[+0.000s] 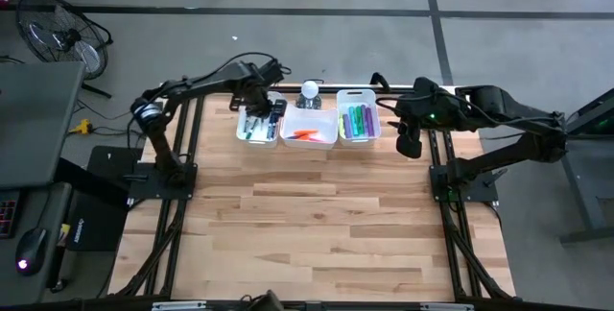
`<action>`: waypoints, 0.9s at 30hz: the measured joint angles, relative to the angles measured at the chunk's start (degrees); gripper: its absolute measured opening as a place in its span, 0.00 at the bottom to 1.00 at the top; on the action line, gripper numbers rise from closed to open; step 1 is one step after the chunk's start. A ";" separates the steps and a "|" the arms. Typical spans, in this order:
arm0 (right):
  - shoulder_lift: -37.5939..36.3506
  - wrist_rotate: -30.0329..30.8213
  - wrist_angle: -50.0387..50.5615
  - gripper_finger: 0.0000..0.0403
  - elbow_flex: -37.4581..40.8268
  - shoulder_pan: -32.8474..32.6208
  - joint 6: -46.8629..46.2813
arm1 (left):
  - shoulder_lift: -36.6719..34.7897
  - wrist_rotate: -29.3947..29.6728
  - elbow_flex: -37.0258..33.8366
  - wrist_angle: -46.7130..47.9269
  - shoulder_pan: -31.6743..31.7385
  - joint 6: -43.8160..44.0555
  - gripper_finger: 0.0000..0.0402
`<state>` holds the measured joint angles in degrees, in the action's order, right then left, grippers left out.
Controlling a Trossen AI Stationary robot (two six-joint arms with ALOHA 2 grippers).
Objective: Pick & Place Markers
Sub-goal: Put the brown marker pen into the middle white bin, then return to Home Position
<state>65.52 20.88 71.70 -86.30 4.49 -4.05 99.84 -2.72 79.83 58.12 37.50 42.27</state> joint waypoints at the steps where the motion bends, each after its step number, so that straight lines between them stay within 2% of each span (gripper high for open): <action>1: 0.00 0.00 0.01 0.38 0.00 0.00 0.01 | 0.89 -0.06 0.73 1.09 0.00 -0.03 0.07; 7: 0.00 0.00 0.70 0.38 0.00 0.00 0.02 | 4.18 -0.85 1.69 6.96 0.00 -0.49 0.07; 13: 0.00 0.00 0.73 0.38 0.00 0.00 0.06 | 5.09 -2.16 1.71 6.38 -0.02 -0.40 0.07; 21: 0.00 0.00 1.67 0.38 0.00 0.00 0.63 | 5.11 -2.68 1.71 6.54 -0.53 -0.91 0.35; 24: -0.06 0.00 2.38 0.38 0.00 0.00 0.57 | 5.11 -2.72 1.71 6.53 -1.06 -2.56 0.41; 27: -0.84 -0.04 4.10 0.38 0.00 -0.02 0.52 | 3.93 -2.31 1.69 6.54 -2.50 -6.23 0.43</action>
<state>64.68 20.85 75.80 -86.30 4.47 -3.54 103.77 -5.03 81.52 64.66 34.99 36.03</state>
